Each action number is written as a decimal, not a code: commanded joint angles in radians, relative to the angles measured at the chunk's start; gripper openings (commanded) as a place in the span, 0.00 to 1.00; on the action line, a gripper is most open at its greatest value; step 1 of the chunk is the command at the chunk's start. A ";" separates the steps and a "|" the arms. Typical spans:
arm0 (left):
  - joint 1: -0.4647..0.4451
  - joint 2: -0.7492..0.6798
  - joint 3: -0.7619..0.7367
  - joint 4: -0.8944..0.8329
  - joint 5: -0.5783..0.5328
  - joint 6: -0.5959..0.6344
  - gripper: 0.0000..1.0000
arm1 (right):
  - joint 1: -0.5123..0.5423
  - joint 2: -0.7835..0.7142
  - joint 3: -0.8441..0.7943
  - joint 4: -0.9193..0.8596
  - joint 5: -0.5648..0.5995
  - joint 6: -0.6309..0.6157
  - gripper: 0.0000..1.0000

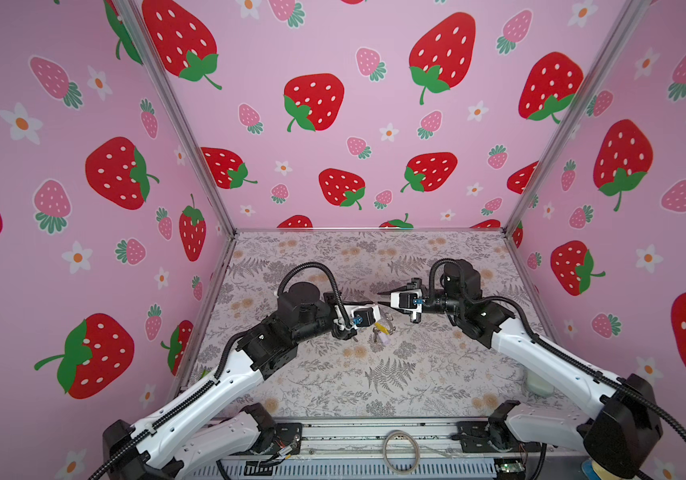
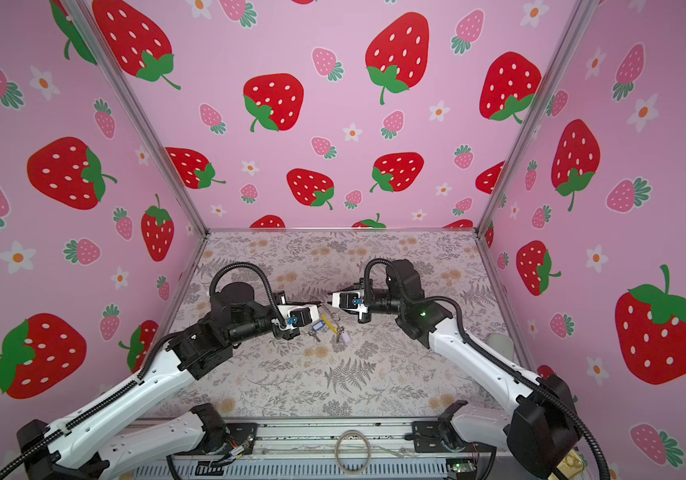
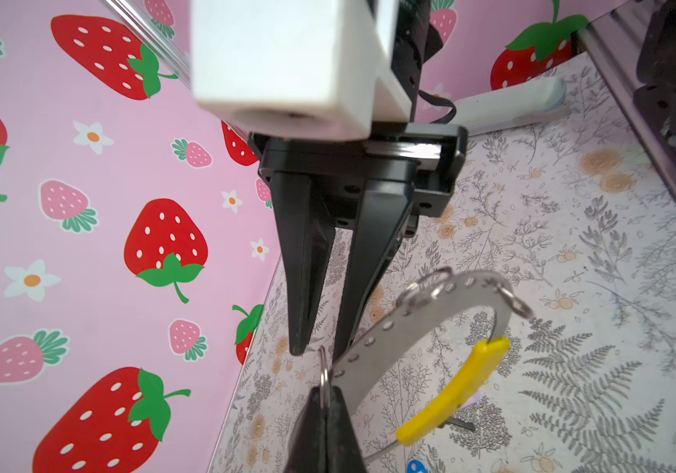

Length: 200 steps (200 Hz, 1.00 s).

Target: Put the keys on the keyring

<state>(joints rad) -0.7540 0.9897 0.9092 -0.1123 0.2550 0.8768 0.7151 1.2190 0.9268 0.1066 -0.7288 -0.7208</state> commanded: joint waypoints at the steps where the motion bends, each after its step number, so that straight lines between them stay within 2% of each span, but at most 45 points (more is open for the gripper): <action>1: -0.031 0.023 0.053 -0.025 -0.110 0.129 0.00 | 0.000 -0.035 0.015 -0.022 -0.002 -0.061 0.22; 27: -0.047 0.046 0.069 -0.030 -0.157 0.161 0.00 | 0.000 -0.055 0.014 -0.020 -0.005 -0.065 0.22; 99: -0.050 0.057 0.076 -0.009 -0.149 0.167 0.00 | 0.000 -0.070 0.001 -0.026 -0.031 -0.068 0.23; 133: -0.048 0.034 0.040 0.065 -0.125 0.140 0.00 | 0.000 -0.068 -0.005 -0.028 -0.027 -0.059 0.23; 168: -0.027 0.010 -0.014 0.157 -0.004 0.069 0.00 | -0.001 -0.066 -0.023 0.011 -0.035 -0.007 0.22; 200: -0.006 0.008 -0.034 0.220 0.063 -0.001 0.00 | -0.014 -0.075 -0.052 0.130 -0.075 0.110 0.22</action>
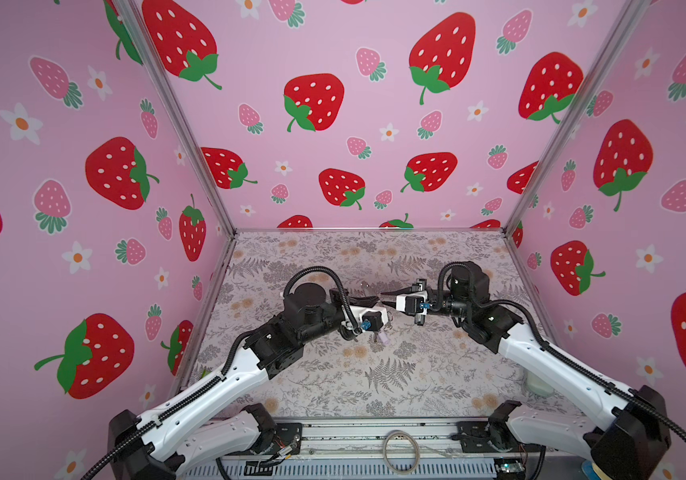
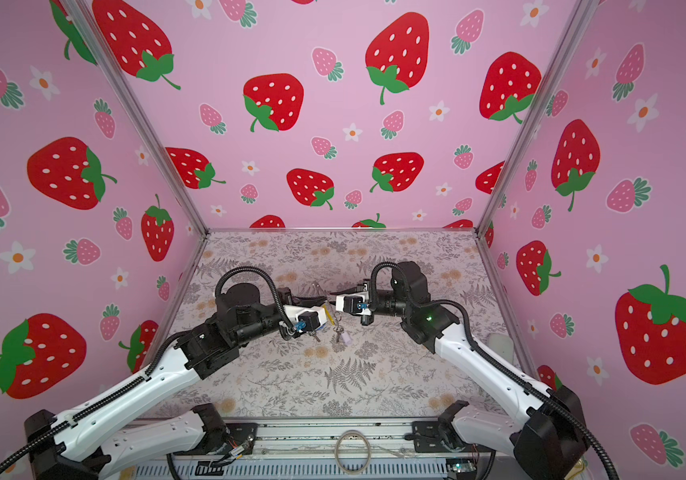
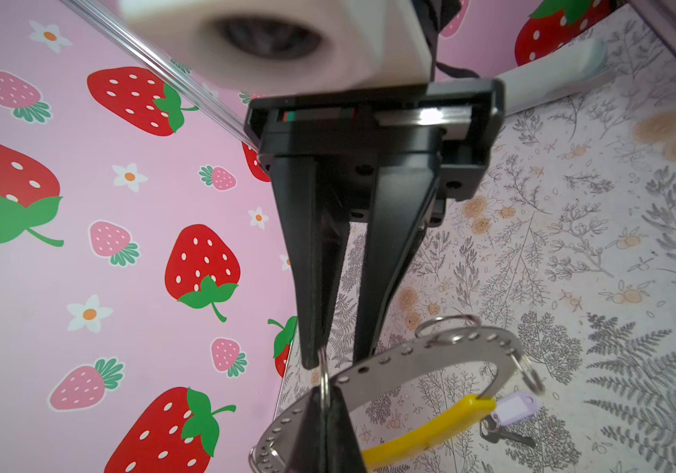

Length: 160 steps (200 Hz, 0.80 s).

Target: Put the keys on the keyring

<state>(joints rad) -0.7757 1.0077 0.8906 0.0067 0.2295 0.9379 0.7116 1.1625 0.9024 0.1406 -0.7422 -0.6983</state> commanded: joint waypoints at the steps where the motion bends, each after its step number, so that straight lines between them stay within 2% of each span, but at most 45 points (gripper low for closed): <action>1: 0.017 -0.010 -0.016 0.104 0.091 -0.064 0.00 | -0.011 -0.018 -0.028 0.099 -0.063 0.091 0.22; 97: 0.123 -0.007 -0.036 0.275 0.318 -0.342 0.00 | -0.045 -0.031 -0.055 0.264 -0.128 0.294 0.18; 160: 0.150 0.016 -0.023 0.298 0.405 -0.408 0.00 | -0.067 -0.028 -0.063 0.409 -0.187 0.436 0.19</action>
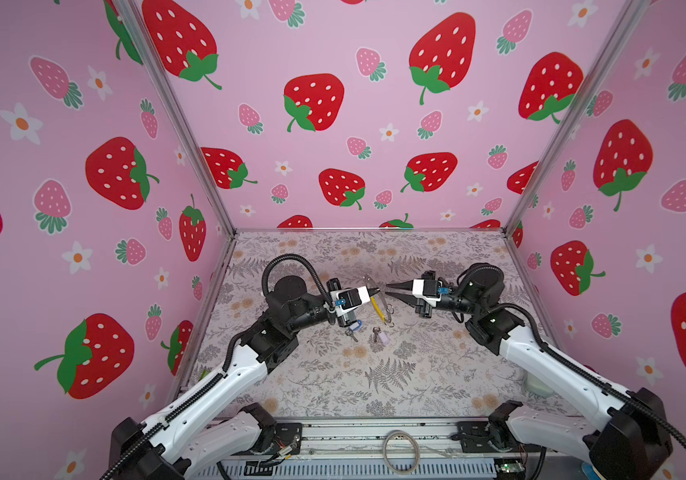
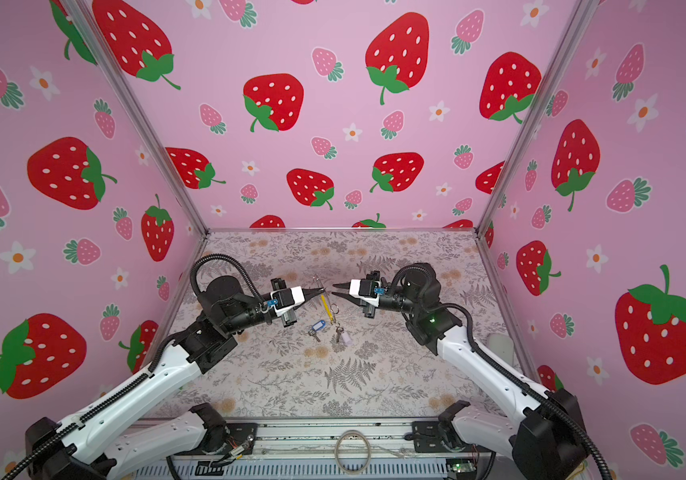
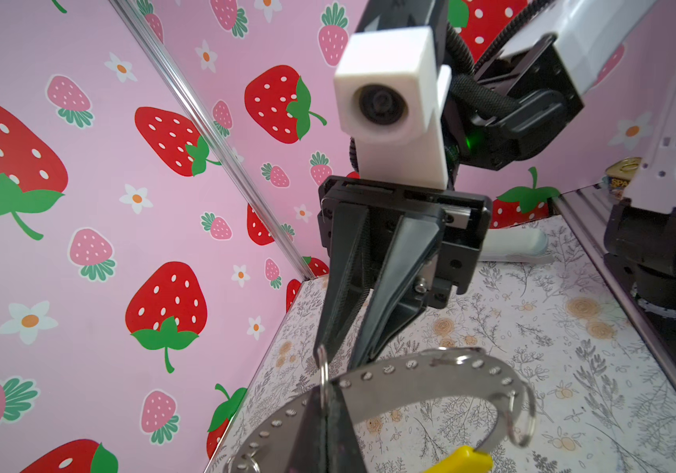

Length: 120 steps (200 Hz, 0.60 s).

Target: Put the keys on the keyring

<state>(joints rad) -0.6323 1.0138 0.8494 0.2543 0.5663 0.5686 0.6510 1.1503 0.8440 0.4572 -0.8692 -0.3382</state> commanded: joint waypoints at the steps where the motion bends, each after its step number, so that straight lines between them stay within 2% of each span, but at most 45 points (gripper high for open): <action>1: 0.007 0.011 0.018 0.051 0.070 -0.039 0.00 | -0.007 -0.015 -0.003 0.094 -0.061 0.077 0.19; 51: 0.015 0.030 0.034 0.046 0.102 -0.042 0.00 | -0.007 0.017 0.026 0.094 -0.130 0.116 0.19; 120: 0.019 0.033 0.049 0.044 0.120 -0.039 0.00 | -0.007 0.043 0.035 0.074 -0.157 0.128 0.19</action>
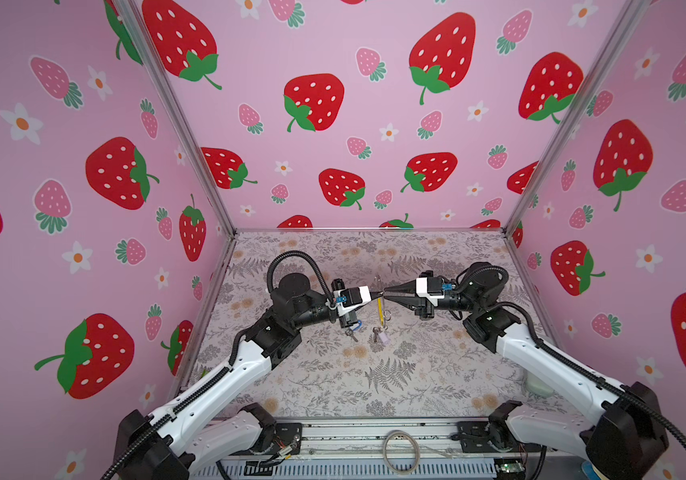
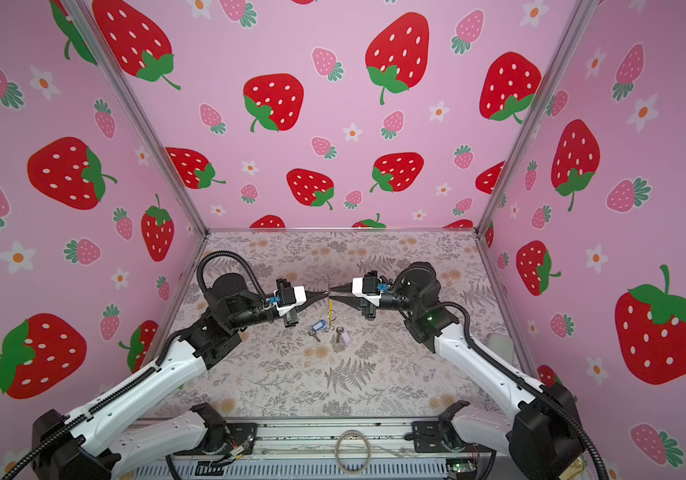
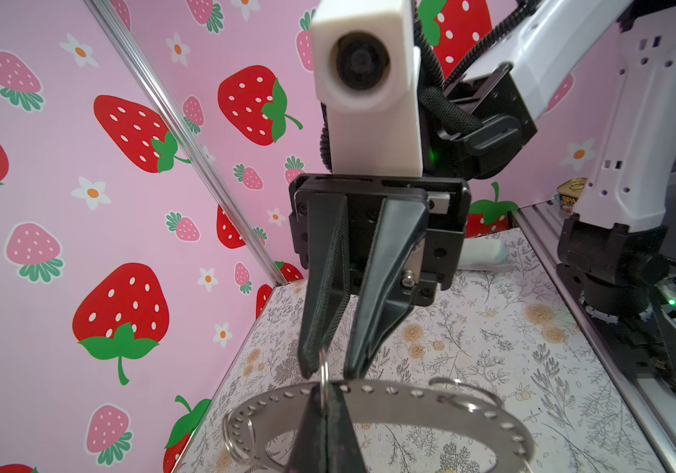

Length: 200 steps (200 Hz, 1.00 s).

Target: Put the keys on the keyring

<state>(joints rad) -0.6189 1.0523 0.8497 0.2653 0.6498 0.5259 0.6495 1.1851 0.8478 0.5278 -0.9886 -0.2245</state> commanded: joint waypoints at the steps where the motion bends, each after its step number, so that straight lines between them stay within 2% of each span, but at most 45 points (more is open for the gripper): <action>1: 0.005 -0.005 0.049 0.033 0.037 0.003 0.00 | -0.005 0.009 0.031 0.003 -0.038 0.014 0.19; 36: 0.006 -0.006 0.051 0.028 0.050 0.007 0.00 | -0.005 0.020 0.039 0.003 -0.050 0.019 0.18; 73: 0.005 -0.006 0.055 0.009 0.060 0.021 0.00 | -0.005 0.020 0.043 0.003 -0.053 0.019 0.10; 200: 0.006 0.005 0.072 -0.036 0.082 0.049 0.00 | -0.005 0.033 0.057 0.008 -0.091 0.030 0.06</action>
<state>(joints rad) -0.6132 1.0538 0.8688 0.2317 0.6926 0.5529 0.6456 1.2137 0.8654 0.5224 -1.0485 -0.2005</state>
